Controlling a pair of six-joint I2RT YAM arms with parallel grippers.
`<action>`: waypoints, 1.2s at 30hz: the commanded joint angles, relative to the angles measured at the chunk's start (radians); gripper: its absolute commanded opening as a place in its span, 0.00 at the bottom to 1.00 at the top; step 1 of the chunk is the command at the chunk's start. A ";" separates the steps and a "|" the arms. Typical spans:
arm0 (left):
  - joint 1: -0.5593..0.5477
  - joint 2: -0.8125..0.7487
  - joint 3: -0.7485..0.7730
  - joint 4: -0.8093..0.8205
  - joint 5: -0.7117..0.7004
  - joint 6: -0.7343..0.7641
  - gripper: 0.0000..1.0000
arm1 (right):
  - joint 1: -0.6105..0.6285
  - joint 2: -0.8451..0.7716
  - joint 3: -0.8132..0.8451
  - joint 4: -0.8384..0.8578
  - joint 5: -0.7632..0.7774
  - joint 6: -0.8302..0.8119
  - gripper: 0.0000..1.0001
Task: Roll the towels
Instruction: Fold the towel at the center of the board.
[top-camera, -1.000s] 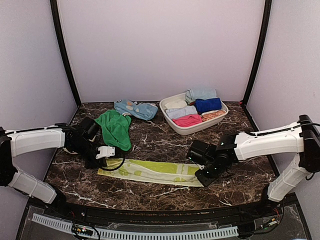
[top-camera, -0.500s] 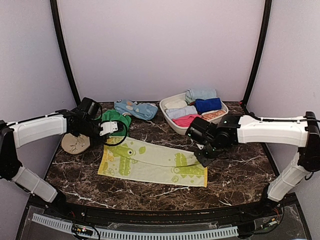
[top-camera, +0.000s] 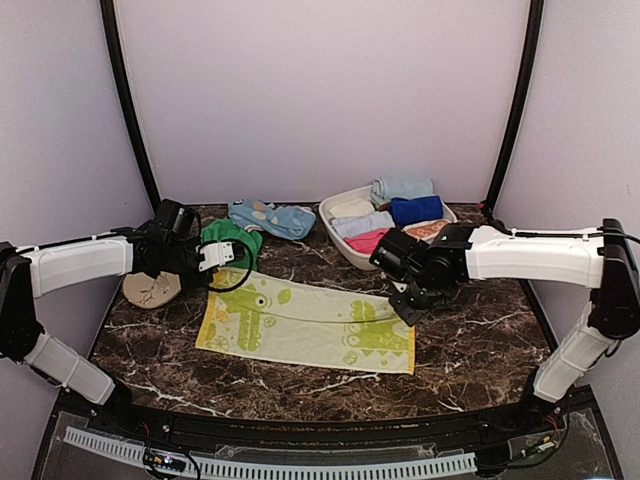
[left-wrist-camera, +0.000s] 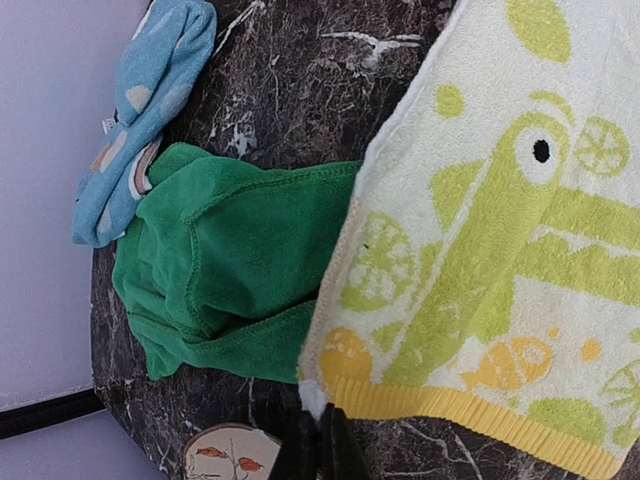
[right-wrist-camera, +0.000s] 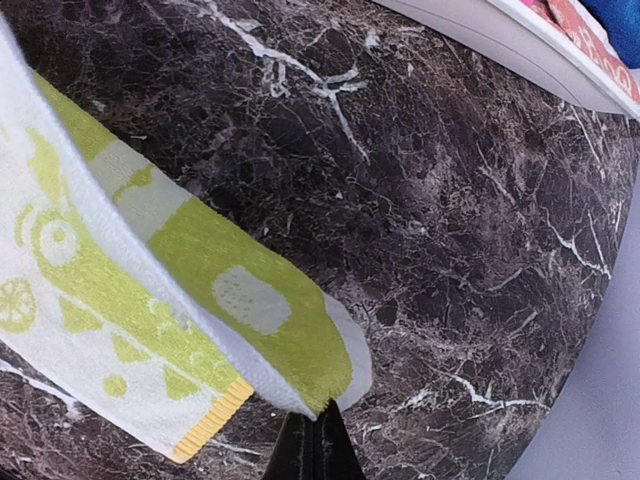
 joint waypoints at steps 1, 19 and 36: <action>0.008 -0.044 -0.063 0.135 -0.031 0.004 0.00 | -0.013 0.039 -0.008 0.028 0.056 -0.011 0.00; 0.013 -0.197 -0.295 0.044 0.125 -0.027 0.00 | 0.078 -0.027 -0.164 0.048 -0.047 0.106 0.00; 0.012 -0.274 -0.308 -0.130 0.205 -0.035 0.00 | 0.175 -0.037 -0.222 0.048 -0.081 0.235 0.00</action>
